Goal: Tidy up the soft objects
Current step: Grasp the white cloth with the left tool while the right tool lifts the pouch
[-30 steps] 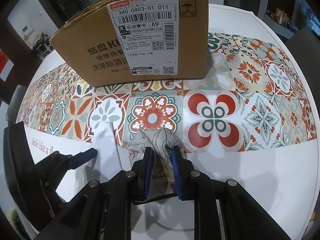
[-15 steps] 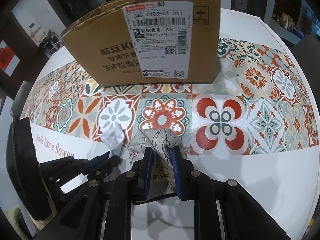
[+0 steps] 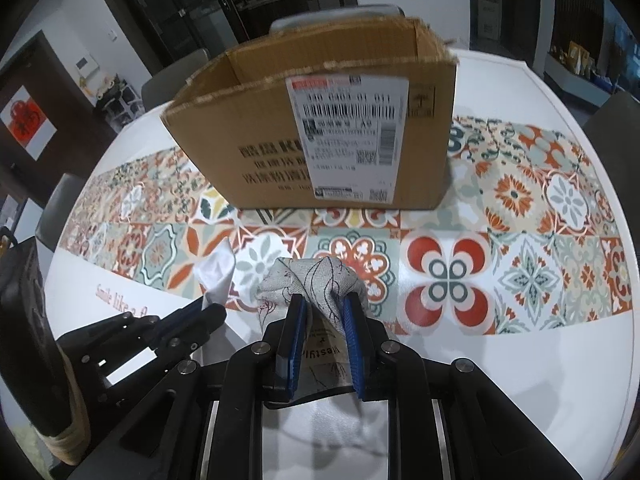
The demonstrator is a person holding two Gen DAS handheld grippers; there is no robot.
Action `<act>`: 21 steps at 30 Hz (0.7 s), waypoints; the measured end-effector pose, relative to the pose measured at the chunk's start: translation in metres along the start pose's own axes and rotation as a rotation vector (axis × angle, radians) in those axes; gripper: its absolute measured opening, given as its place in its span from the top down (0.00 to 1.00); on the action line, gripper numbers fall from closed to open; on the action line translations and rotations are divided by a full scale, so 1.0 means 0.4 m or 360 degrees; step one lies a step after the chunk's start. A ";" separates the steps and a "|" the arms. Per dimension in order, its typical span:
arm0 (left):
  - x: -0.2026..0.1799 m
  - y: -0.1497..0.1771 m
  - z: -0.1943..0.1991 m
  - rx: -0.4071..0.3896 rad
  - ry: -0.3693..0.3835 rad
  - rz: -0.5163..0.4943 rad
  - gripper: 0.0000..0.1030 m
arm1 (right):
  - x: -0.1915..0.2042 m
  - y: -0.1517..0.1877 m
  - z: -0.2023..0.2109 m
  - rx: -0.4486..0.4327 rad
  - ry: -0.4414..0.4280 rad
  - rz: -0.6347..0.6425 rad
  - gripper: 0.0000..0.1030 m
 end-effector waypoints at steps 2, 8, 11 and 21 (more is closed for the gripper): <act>-0.001 -0.012 0.018 -0.0036 -0.0007 -0.0002 0.93 | 0.004 -0.005 0.015 -0.0028 -0.0003 0.0000 0.79; -0.003 -0.047 0.082 -0.0189 -0.0056 -0.0030 0.93 | 0.012 -0.023 0.062 -0.0113 -0.0022 -0.0006 0.79; -0.004 -0.067 0.110 -0.0251 -0.0071 -0.0053 0.93 | 0.016 -0.034 0.085 -0.0155 -0.0033 -0.0010 0.79; -0.003 -0.135 0.188 -0.0442 -0.0084 -0.0089 0.93 | 0.039 -0.079 0.169 -0.0335 -0.0025 0.0021 0.79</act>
Point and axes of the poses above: each gripper's, at about its wrist camera, not at the fingertips, and z roughly against the way its jaws point, x to its left, y to its underside, the point moved 2 cm from there along -z, roughly the way its jaws point, and after that the axes turned 1 degree about -z, right-handed, at the moved point
